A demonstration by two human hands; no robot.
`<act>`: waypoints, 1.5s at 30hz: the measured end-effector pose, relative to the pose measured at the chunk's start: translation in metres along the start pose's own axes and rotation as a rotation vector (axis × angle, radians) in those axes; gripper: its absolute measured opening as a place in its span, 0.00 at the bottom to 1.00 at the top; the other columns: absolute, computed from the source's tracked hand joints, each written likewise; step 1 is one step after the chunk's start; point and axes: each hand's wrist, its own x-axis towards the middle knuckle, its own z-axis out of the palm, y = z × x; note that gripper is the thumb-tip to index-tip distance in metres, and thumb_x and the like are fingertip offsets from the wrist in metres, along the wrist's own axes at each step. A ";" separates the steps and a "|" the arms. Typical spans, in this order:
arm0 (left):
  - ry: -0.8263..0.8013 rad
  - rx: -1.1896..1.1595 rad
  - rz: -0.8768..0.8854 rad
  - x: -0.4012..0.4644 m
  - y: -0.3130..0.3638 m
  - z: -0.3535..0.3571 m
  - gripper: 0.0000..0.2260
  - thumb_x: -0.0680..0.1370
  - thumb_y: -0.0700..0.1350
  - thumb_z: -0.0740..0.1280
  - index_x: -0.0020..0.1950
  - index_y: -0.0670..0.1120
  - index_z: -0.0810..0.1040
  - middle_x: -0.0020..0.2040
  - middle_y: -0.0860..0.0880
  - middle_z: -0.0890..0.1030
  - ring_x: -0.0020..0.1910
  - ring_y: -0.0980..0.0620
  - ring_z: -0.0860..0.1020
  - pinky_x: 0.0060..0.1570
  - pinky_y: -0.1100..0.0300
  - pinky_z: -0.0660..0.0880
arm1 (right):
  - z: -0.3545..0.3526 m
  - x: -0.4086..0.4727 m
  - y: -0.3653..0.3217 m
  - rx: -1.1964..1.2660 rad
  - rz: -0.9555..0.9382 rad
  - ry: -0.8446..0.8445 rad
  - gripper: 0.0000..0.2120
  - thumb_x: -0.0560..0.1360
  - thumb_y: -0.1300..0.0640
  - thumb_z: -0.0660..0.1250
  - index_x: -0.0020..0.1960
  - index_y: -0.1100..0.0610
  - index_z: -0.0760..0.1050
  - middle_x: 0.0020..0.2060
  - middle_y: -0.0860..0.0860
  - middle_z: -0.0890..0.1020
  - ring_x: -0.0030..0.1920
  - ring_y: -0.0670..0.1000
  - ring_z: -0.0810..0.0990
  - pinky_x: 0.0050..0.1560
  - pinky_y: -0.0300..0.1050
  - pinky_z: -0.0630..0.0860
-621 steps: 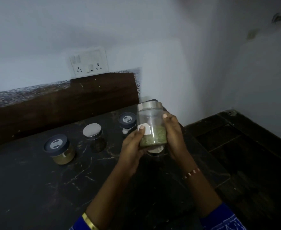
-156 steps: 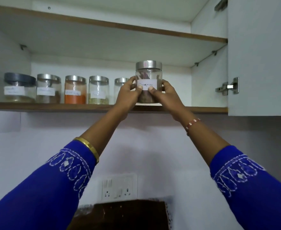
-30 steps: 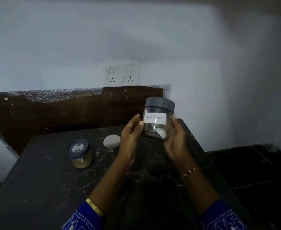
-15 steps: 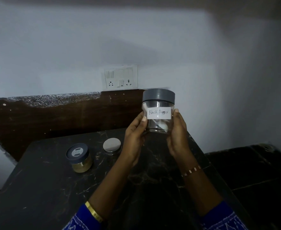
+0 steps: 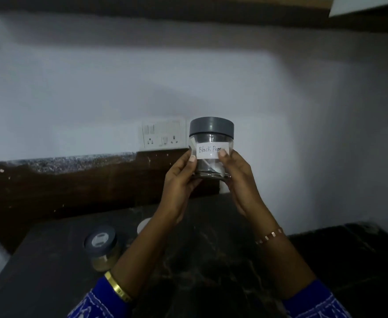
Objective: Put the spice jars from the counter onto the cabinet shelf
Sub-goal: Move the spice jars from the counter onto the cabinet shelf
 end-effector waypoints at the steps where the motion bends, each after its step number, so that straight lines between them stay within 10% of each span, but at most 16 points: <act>1: -0.008 0.017 0.036 0.008 0.010 0.002 0.18 0.80 0.43 0.56 0.68 0.40 0.68 0.62 0.41 0.77 0.57 0.50 0.78 0.53 0.61 0.78 | 0.001 0.008 -0.010 -0.034 -0.033 -0.022 0.19 0.77 0.53 0.61 0.66 0.57 0.69 0.58 0.54 0.79 0.56 0.50 0.80 0.53 0.39 0.78; 5: 0.003 0.129 0.198 0.041 0.058 0.018 0.17 0.80 0.47 0.55 0.67 0.44 0.70 0.59 0.47 0.79 0.58 0.52 0.78 0.56 0.59 0.77 | 0.005 0.049 -0.061 -0.182 -0.187 -0.039 0.23 0.75 0.53 0.65 0.68 0.52 0.66 0.58 0.51 0.77 0.56 0.49 0.78 0.43 0.30 0.78; 9: 0.030 0.179 0.328 0.078 0.104 0.035 0.19 0.80 0.47 0.57 0.70 0.43 0.67 0.66 0.43 0.75 0.64 0.47 0.74 0.64 0.51 0.73 | 0.009 0.085 -0.115 -0.190 -0.297 -0.051 0.26 0.74 0.52 0.66 0.69 0.53 0.62 0.61 0.54 0.77 0.58 0.52 0.78 0.55 0.42 0.78; 15: -0.038 0.256 0.469 0.132 0.178 0.070 0.16 0.80 0.46 0.57 0.66 0.43 0.71 0.54 0.49 0.80 0.52 0.57 0.79 0.51 0.66 0.77 | 0.008 0.143 -0.192 -0.144 -0.417 -0.023 0.28 0.70 0.47 0.68 0.66 0.58 0.67 0.56 0.56 0.80 0.55 0.54 0.81 0.55 0.50 0.79; 23: 0.138 0.551 0.572 0.215 0.231 0.108 0.17 0.78 0.45 0.62 0.66 0.43 0.71 0.56 0.43 0.80 0.57 0.46 0.78 0.61 0.52 0.74 | -0.008 0.216 -0.247 -0.304 -0.566 0.126 0.29 0.73 0.51 0.68 0.70 0.55 0.62 0.50 0.53 0.78 0.49 0.51 0.79 0.44 0.39 0.76; 28: 0.130 0.695 0.609 0.257 0.231 0.131 0.22 0.76 0.39 0.65 0.70 0.44 0.66 0.59 0.40 0.78 0.54 0.47 0.78 0.46 0.61 0.75 | -0.023 0.259 -0.247 -0.386 -0.626 0.200 0.30 0.73 0.53 0.69 0.70 0.55 0.60 0.51 0.52 0.75 0.49 0.50 0.76 0.45 0.39 0.76; 45: -0.030 1.591 0.332 0.347 0.231 0.151 0.26 0.79 0.37 0.55 0.76 0.41 0.51 0.75 0.40 0.61 0.74 0.43 0.60 0.71 0.54 0.59 | -0.057 0.346 -0.241 -0.944 -0.517 0.368 0.21 0.74 0.61 0.67 0.63 0.66 0.66 0.60 0.62 0.76 0.60 0.60 0.75 0.53 0.45 0.71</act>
